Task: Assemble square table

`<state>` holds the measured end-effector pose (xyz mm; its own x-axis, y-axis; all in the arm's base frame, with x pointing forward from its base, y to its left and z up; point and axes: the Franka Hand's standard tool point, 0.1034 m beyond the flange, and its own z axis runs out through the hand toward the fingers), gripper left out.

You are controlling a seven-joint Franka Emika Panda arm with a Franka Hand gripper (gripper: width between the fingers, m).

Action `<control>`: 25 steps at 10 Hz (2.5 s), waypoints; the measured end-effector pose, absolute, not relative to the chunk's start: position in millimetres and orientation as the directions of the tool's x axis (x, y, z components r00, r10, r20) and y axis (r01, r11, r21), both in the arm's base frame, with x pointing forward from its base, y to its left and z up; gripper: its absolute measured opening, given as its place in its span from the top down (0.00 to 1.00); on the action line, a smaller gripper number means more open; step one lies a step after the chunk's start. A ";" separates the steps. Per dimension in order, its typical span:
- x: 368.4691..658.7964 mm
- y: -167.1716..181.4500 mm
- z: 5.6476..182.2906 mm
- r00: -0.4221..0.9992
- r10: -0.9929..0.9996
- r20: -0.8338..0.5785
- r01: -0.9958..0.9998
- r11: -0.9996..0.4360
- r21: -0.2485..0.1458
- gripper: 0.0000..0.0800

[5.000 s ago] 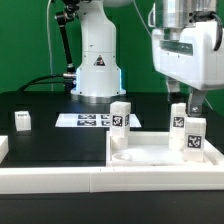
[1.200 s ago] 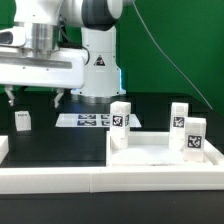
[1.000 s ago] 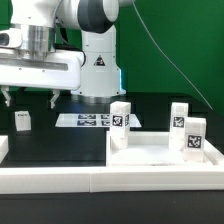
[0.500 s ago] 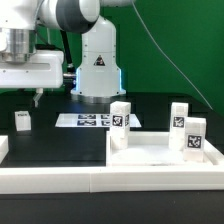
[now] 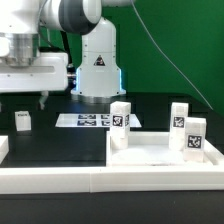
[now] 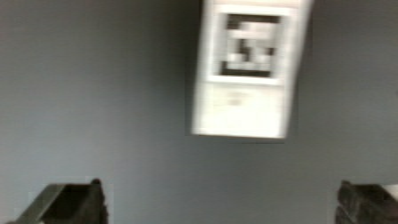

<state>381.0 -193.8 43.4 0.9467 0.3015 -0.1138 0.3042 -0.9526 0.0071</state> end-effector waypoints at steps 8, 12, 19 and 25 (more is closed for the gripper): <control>385.7 -189.8 17.8 0.843 0.267 -0.468 0.292 -0.956 -0.019 0.19; 379.9 -186.7 10.7 0.755 0.234 -0.613 0.280 -0.960 -0.022 0.19; 364.1 -198.4 8.9 0.760 0.148 -0.633 0.248 -0.966 0.072 0.19; 349.0 -199.8 4.5 0.525 0.086 -0.847 0.217 -0.976 0.035 0.19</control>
Offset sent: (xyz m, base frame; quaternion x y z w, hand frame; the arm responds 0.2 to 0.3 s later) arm -0.0066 -0.0346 -0.0024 -0.0678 -0.1161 0.0247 0.9906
